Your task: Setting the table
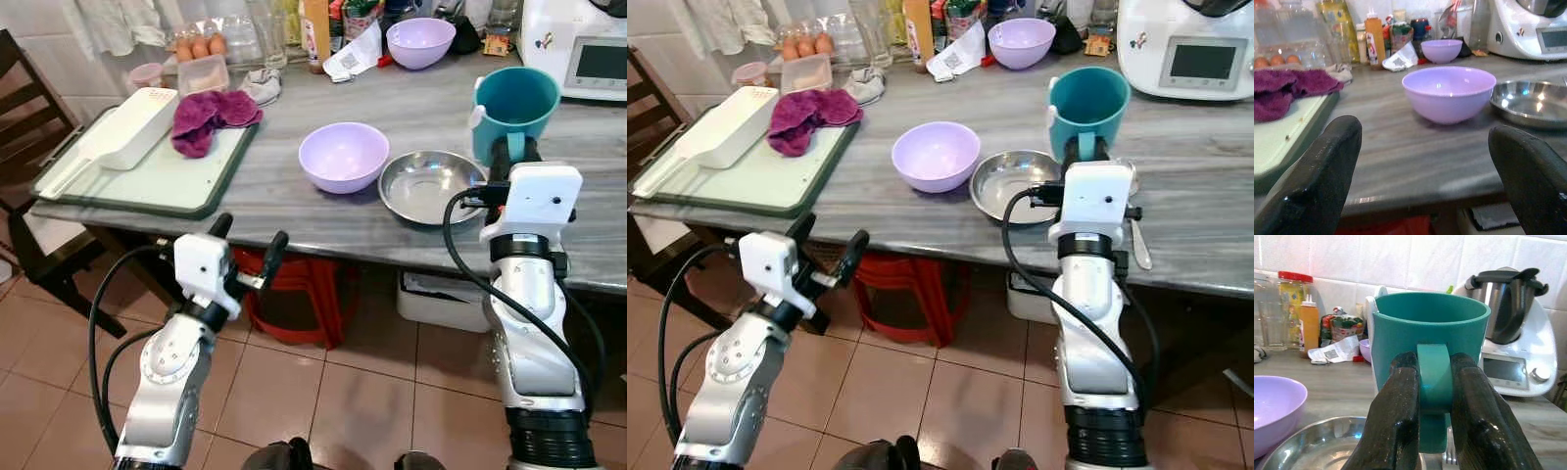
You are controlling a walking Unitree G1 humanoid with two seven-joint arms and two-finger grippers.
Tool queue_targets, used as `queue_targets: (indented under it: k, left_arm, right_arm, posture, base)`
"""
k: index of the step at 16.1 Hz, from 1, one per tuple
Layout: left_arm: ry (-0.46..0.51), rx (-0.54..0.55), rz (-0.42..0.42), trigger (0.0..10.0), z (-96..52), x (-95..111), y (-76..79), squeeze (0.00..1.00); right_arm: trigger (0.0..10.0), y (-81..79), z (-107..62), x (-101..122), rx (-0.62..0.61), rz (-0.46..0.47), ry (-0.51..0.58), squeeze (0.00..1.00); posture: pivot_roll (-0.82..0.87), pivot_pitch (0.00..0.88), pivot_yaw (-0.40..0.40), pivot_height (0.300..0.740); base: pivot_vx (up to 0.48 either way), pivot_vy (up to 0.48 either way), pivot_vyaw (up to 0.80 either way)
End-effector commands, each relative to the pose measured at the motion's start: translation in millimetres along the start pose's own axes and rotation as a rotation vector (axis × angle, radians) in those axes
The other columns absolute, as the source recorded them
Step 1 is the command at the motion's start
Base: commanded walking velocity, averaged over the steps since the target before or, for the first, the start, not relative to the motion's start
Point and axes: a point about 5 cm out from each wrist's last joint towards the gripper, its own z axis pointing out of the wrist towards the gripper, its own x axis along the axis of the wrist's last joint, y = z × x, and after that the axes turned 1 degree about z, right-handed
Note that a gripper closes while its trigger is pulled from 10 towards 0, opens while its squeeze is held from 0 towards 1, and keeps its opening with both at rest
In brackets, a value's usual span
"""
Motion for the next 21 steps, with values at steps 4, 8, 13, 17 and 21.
queue_targets:
  k: [4, 8, 13, 17, 21]
  left_arm:
    - [0.022, -0.048, -0.025, 10.0, -1.6, 4, 9.0, 0.00]
    - [0.018, -0.060, -0.030, 10.0, -2.9, 3, 9.6, 0.00]
    - [0.016, -0.076, -0.037, 10.0, -2.6, 3, 11.2, 0.00]
    - [0.010, -0.082, -0.039, 10.0, -2.8, 2, 12.4, 0.00]
    - [0.004, -0.076, -0.034, 10.0, -4.7, 1, 11.8, 0.00]
  right_arm:
    - [10.0, 7.4, 0.4, 4, -0.037, -0.014, 0.007, 0.00]
    - [10.0, 7.8, 0.4, 2, -0.043, -0.007, -0.008, 0.00]
    - [10.0, 6.6, 0.2, 1, -0.041, -0.005, -0.013, 0.00]
    - [10.0, 6.0, 0.2, 0, -0.039, -0.009, -0.016, 0.00]
    - [10.0, 5.2, 1.7, 1, -0.031, -0.019, -0.008, 0.00]
  posture:
    - [-0.12, 0.167, 0.106, 0.740]
    - [-0.12, 0.167, 0.108, 0.740]
    - [-0.13, 0.170, 0.111, 0.740]
    - [-0.13, 0.169, 0.111, 0.740]
    - [-0.13, 0.172, 0.109, 0.740]
  base:
    - [0.000, 0.000, 0.00]
    - [0.209, 0.000, -0.37]
    - [0.350, 0.000, -0.19]
    - [0.363, 0.000, 0.00]
    - [0.200, 0.000, 0.00]
